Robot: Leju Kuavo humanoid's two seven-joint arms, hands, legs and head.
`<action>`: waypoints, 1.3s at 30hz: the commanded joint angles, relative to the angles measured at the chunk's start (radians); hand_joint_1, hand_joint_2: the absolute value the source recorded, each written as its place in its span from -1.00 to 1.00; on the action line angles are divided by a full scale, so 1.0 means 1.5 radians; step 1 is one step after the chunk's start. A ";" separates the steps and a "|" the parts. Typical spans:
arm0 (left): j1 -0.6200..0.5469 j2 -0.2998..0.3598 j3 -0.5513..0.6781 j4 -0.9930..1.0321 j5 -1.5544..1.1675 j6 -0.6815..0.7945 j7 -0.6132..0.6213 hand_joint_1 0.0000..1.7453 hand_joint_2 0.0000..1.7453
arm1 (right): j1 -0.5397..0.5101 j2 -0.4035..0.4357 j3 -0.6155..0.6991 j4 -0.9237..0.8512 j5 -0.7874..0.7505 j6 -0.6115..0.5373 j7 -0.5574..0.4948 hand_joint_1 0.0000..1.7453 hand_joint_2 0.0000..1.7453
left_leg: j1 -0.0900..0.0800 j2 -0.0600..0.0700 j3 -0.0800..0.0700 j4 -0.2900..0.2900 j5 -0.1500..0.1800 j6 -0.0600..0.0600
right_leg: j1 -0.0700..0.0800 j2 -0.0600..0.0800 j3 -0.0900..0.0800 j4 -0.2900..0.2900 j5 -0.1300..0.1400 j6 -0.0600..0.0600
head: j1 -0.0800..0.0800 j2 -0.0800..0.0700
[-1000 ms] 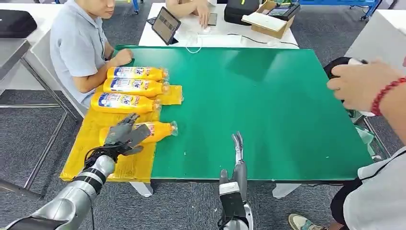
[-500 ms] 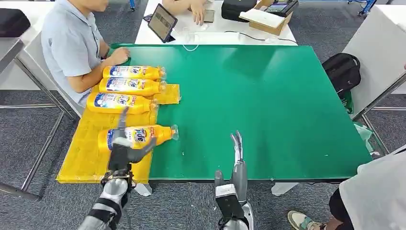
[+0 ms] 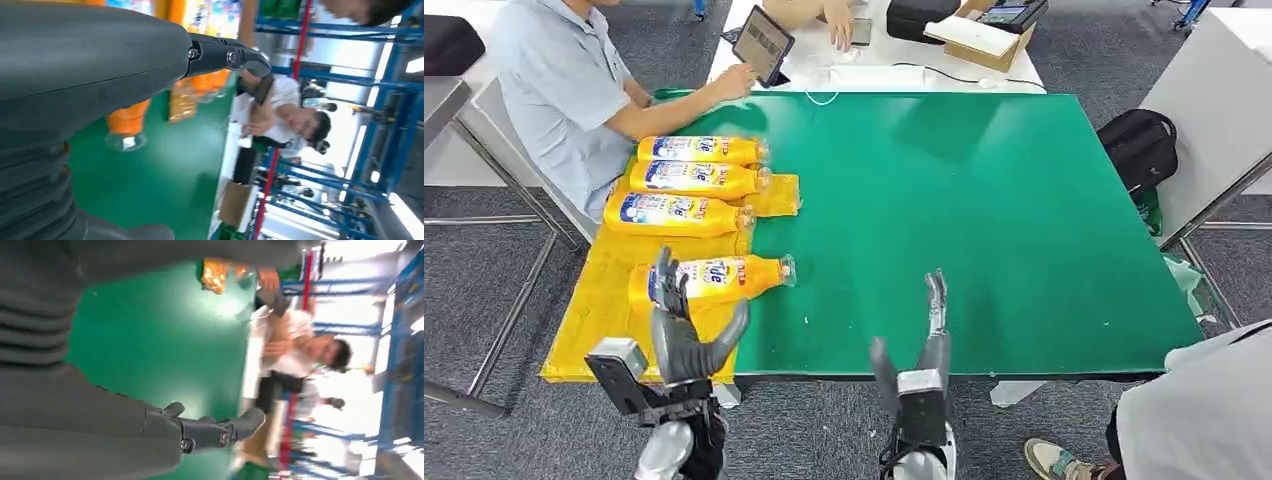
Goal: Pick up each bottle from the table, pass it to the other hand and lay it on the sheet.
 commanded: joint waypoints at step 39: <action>0.055 0.077 -0.106 0.023 0.073 -0.084 -0.016 -1.00 1.00 | 0.043 -0.046 0.005 0.057 -0.003 0.015 0.028 -1.00 1.00 | 0.001 0.001 0.002 0.000 -0.002 -0.001 | 0.001 0.002 0.002 -0.001 -0.001 -0.002 | 0.000 0.000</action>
